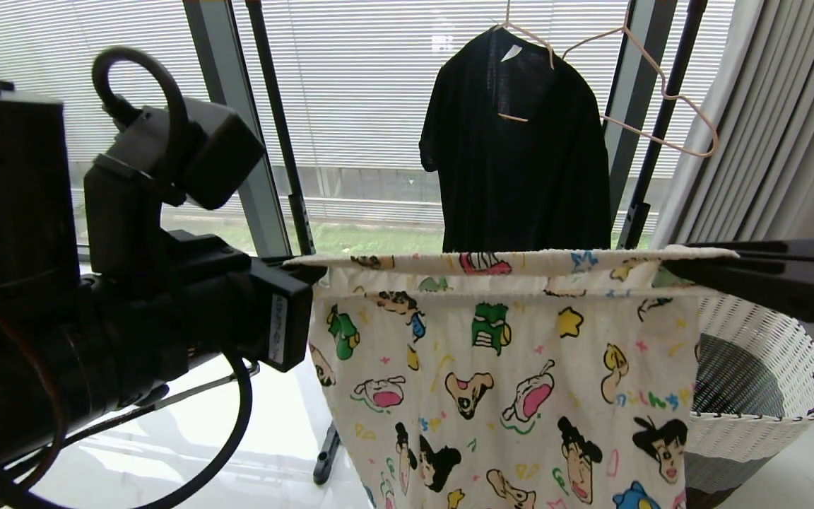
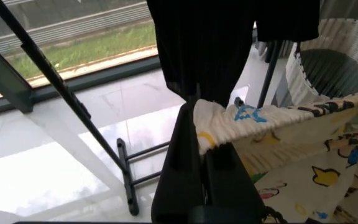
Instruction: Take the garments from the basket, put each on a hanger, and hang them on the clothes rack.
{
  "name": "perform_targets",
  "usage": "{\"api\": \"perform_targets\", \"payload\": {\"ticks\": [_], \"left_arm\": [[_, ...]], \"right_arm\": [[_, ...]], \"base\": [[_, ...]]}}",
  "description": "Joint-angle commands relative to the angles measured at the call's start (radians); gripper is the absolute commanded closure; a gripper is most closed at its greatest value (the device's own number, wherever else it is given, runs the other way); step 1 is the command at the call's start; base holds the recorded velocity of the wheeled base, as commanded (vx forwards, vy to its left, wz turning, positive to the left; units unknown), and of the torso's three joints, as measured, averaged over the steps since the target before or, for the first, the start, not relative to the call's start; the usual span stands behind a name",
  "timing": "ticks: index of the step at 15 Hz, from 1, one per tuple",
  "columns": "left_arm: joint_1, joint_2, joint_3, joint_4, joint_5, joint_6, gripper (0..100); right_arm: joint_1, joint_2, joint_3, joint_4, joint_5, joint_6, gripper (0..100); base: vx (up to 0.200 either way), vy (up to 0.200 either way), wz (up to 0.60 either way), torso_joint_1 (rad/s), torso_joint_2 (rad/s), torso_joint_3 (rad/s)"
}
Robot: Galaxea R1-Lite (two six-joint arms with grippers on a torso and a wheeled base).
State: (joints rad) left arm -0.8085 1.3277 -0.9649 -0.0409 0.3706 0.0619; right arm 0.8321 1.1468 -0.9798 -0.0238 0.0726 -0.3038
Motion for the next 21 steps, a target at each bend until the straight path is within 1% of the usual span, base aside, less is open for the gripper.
{"api": "perform_targets", "payload": {"ticks": [1,2,3,4,6,7,9,12,13,14,15,16,17,18,19,20,21], "left_arm": [[-0.001,-0.044,-0.003,0.099,0.002,-0.002,100],[-0.012,-0.054,-0.003,0.136,0.002,-0.002,100],[-0.055,-0.07,-0.005,0.19,0.002,-0.013,100],[-0.1,-0.076,-0.005,0.208,0.002,-0.031,100],[-0.205,-0.071,-0.026,0.208,-0.001,-0.109,100],[-0.248,-0.067,-0.06,0.208,-0.001,-0.151,100],[-0.276,-0.062,-0.1,0.208,-0.001,-0.177,100],[-0.274,-0.07,-0.097,0.21,0.002,-0.175,100],[-0.261,-0.07,-0.097,0.208,0.007,-0.169,100],[-0.207,-0.07,-0.098,0.205,0.022,-0.163,100],[-0.123,-0.068,-0.098,0.197,0.037,-0.129,100],[-0.064,-0.07,-0.098,0.171,0.039,-0.093,100],[-0.044,-0.067,-0.098,0.127,0.037,-0.082,100],[-0.044,-0.065,-0.097,0.093,0.036,-0.08,100],[-0.047,-0.062,-0.094,0.081,0.034,-0.079,100],[-0.054,-0.058,-0.092,0.081,0.036,-0.079,100],[-0.054,-0.051,-0.09,0.081,0.036,-0.08,100]], "right_arm": [[-0.041,0.156,-0.114,-0.036,0.003,0.002,100],[-0.042,0.183,-0.157,-0.036,0.003,0.002,100],[-0.047,0.228,-0.215,-0.036,0.004,0.002,100],[-0.047,0.248,-0.241,-0.036,0.004,0.002,100],[-0.047,0.271,-0.267,-0.036,0.004,0.002,100],[-0.047,0.274,-0.275,-0.036,0.004,0.002,100],[-0.047,0.274,-0.273,-0.036,0.004,0.002,100],[-0.048,0.266,-0.266,-0.036,0.003,0.002,100],[-0.048,0.245,-0.237,-0.034,0.001,0.002,100],[-0.056,0.211,-0.188,-0.034,0.001,0.002,100],[-0.061,0.16,-0.131,-0.033,0.003,0.002,100],[-0.061,0.12,-0.1,-0.024,0.003,0.0,100],[-0.056,0.094,-0.088,-0.004,0.001,0.0,100],[-0.054,0.077,-0.091,0.035,0.001,0.0,100],[-0.051,0.06,-0.103,0.116,0.001,-0.003,100],[-0.051,0.047,-0.102,0.139,0.004,-0.006,0],[-0.048,0.037,-0.097,0.14,0.004,-0.006,0]], "base": [[0.0,0.0,0.0,0.0,0.0,0.0],[0.0,0.0,0.0,0.0,0.0,0.0],[0.0,0.0,0.0,0.0,0.0,0.0],[0.0,0.0,0.0,0.0,0.0,0.0],[0.0,0.0,0.0,0.0,0.0,0.0],[0.0,0.0,0.0,0.0,0.0,0.0],[0.0,0.0,0.0,0.0,0.0,0.0],[0.0,0.0,0.0,0.0,0.0,0.0],[0.0,0.0,0.0,0.0,0.0,0.0],[0.0,0.0,0.0,0.0,0.0,0.0],[0.0,0.0,0.0,0.0,0.0,0.0],[0.0,0.0,0.0,0.0,0.0,0.0],[0.0,0.0,0.0,0.0,0.0,0.0],[0.0,0.0,0.0,0.0,0.0,0.0],[0.0,0.0,0.0,0.0,0.0,0.0],[0.0,0.0,0.0,0.0,0.0,0.0],[0.0,0.0,0.0,0.0,0.0,0.0]]}}
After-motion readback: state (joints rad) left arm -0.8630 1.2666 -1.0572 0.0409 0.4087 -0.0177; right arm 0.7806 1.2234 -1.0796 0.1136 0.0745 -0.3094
